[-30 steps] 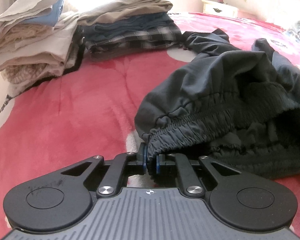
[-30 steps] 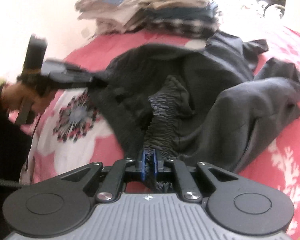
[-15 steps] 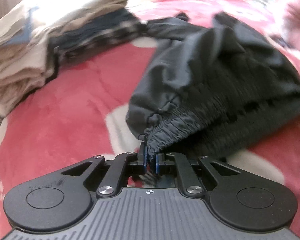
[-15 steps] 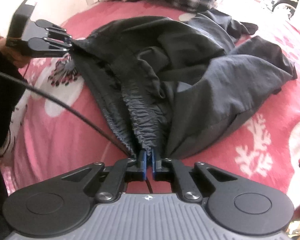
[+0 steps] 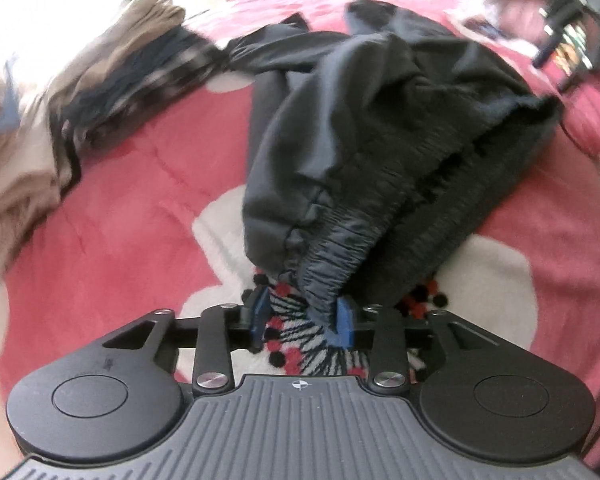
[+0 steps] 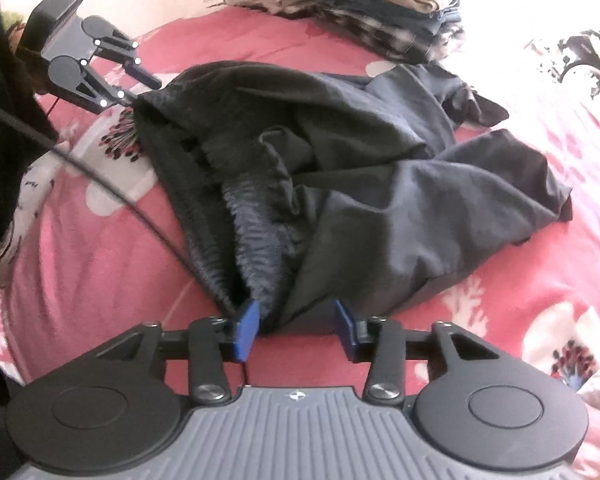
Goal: Fold clothes
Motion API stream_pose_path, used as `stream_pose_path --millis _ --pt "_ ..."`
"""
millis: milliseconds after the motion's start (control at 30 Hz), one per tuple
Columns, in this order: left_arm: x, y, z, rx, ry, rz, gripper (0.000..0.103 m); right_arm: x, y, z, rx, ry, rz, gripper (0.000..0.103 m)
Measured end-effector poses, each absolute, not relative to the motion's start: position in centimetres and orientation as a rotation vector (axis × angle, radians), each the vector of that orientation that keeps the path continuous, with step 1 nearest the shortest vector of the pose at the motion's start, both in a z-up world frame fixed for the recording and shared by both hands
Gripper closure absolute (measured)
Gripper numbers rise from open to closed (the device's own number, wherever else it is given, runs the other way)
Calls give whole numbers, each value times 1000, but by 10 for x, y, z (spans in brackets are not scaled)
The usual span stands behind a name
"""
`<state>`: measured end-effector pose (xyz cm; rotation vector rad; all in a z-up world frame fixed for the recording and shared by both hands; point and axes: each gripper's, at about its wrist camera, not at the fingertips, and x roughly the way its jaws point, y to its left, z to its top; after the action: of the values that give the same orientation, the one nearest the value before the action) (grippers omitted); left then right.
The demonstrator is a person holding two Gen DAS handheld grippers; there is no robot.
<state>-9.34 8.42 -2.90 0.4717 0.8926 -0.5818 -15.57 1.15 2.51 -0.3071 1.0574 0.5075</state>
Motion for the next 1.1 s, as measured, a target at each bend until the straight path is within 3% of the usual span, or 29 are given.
stream_pose_path --millis 300,333,367,433,467,567,800,1100 --pt "-69 84 -46 200 956 -488 67 -137 24 -12 -49 1152 375 51" --pt "-69 83 -48 189 950 -479 68 -136 23 -18 -45 1158 325 53" --pt "-68 82 -49 178 945 -469 70 -136 23 -20 -39 1153 286 63" --pt "-68 80 -47 170 925 -440 92 -137 21 -21 -24 1132 216 83" --pt "-68 79 -45 167 916 -425 94 -139 21 -17 -36 1099 190 93" --pt "-66 76 -28 153 846 -404 99 -148 24 4 -96 970 124 97" --pt "-58 71 53 51 584 -366 100 -153 20 97 -247 555 -21 97" --pt "-52 73 219 -87 120 -405 100 -172 1 256 -225 102 -76 97"
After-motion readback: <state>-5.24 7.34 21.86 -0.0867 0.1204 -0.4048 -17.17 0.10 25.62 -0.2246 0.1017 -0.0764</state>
